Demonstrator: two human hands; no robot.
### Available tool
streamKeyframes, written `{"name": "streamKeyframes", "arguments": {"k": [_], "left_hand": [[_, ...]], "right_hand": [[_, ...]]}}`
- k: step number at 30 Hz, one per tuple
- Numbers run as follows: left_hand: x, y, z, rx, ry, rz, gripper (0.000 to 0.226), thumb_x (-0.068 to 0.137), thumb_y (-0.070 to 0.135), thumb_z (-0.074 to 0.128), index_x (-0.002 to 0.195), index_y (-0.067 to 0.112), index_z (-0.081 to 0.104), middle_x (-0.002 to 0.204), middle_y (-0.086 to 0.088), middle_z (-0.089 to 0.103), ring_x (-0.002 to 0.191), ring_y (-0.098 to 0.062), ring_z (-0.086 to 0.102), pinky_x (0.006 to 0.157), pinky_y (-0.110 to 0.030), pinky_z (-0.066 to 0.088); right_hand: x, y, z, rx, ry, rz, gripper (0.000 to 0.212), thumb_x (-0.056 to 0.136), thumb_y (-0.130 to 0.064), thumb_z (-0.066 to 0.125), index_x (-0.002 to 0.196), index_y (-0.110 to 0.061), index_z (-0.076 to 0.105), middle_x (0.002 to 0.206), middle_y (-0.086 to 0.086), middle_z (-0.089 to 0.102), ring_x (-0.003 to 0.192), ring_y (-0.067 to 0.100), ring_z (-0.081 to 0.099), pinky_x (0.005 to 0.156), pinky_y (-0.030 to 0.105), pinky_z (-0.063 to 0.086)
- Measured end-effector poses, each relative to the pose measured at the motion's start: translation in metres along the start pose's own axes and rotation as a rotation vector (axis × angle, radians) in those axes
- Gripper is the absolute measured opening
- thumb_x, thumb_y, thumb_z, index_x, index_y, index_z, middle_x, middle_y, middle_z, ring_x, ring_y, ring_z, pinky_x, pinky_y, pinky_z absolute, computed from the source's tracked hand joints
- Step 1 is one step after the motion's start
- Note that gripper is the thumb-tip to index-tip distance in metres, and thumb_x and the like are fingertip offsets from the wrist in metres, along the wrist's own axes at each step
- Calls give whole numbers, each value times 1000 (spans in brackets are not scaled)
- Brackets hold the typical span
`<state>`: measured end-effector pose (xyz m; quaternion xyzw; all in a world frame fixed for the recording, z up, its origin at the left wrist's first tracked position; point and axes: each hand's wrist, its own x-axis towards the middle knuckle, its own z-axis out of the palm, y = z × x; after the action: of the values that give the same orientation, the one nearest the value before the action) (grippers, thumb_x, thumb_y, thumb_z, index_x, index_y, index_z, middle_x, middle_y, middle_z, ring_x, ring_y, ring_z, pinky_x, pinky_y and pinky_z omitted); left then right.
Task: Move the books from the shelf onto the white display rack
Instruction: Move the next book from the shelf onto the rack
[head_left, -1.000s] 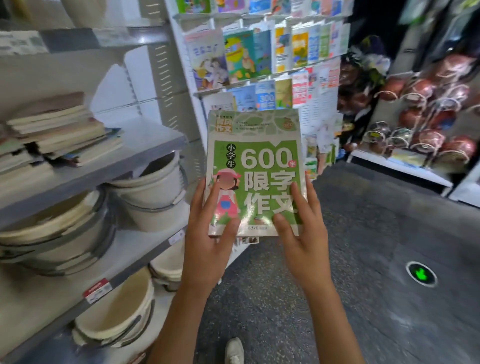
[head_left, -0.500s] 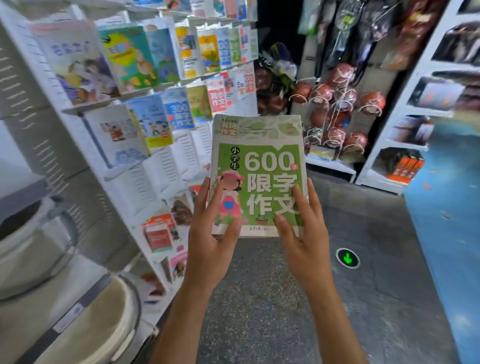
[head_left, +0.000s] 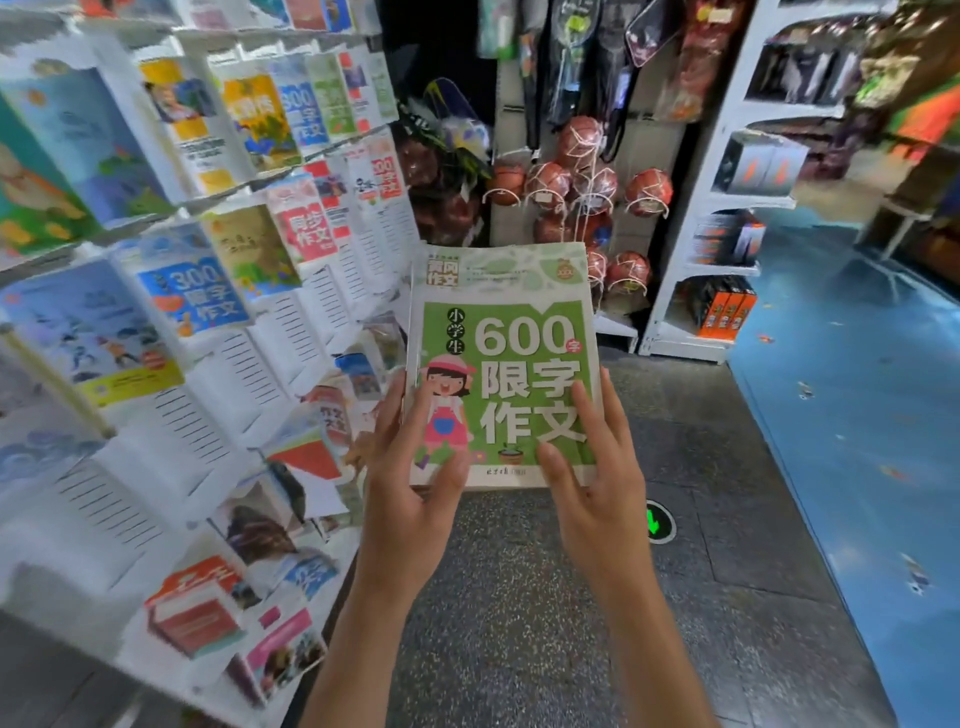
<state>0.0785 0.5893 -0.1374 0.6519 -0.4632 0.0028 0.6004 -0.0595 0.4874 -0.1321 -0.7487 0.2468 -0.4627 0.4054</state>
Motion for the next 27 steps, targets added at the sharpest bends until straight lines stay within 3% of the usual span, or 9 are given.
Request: {"name": "streamKeyframes", "arguments": {"k": [3, 6, 9, 14, 17, 22, 27], "left_hand": [[35, -18, 40, -5, -33, -8, 63, 95, 39, 59, 151, 21, 37, 163, 8, 23, 150, -1, 13, 112, -7, 23], [74, -36, 86, 1, -28, 0, 63, 95, 32, 61, 151, 16, 39, 163, 1, 25, 150, -1, 15, 111, -7, 24], [119, -50, 134, 13, -6, 17, 63, 94, 34, 60, 151, 14, 40, 162, 0, 26, 150, -4, 17, 113, -10, 25], [196, -58, 211, 1, 33, 1, 61, 93, 26, 61, 149, 11, 41, 161, -6, 29, 149, -1, 17, 111, -6, 24], [233, -67, 249, 0, 54, -2, 63, 95, 32, 62, 150, 10, 40, 162, -5, 27, 150, -3, 18, 113, -12, 27], [276, -90, 282, 37, 103, -25, 60, 92, 9, 62, 148, 9, 40, 161, -7, 25, 139, 18, 22, 100, 2, 29], [327, -135, 299, 71, 160, -64, 58, 95, 16, 64, 148, 13, 41, 161, -4, 26, 142, 14, 20, 103, 0, 27]], "right_hand": [[38, 31, -11, 8, 29, 24, 58, 95, -24, 58, 146, -32, 34, 162, -10, 17, 136, -15, 30, 94, 7, 45], [85, 67, -26, -13, 36, 10, 58, 95, -14, 59, 148, -18, 36, 161, -1, 17, 124, -28, 31, 88, 1, 43], [140, 102, -46, -2, 23, -17, 58, 96, -8, 59, 149, -10, 36, 161, 2, 16, 118, -33, 33, 85, 2, 45], [239, 152, -83, 21, 1, -36, 59, 96, -13, 58, 150, -17, 35, 162, -4, 16, 116, -27, 42, 83, 10, 52], [286, 182, -97, 20, -10, -65, 58, 96, -12, 59, 150, -19, 36, 161, -6, 17, 124, -26, 35, 88, 12, 51], [343, 227, -92, 51, -69, -52, 58, 95, -25, 57, 148, -31, 36, 162, -12, 18, 131, -15, 39, 94, 33, 56], [405, 266, -63, 94, -148, -28, 57, 93, -25, 57, 146, -32, 37, 162, -12, 18, 126, -22, 39, 88, 18, 54]]}}
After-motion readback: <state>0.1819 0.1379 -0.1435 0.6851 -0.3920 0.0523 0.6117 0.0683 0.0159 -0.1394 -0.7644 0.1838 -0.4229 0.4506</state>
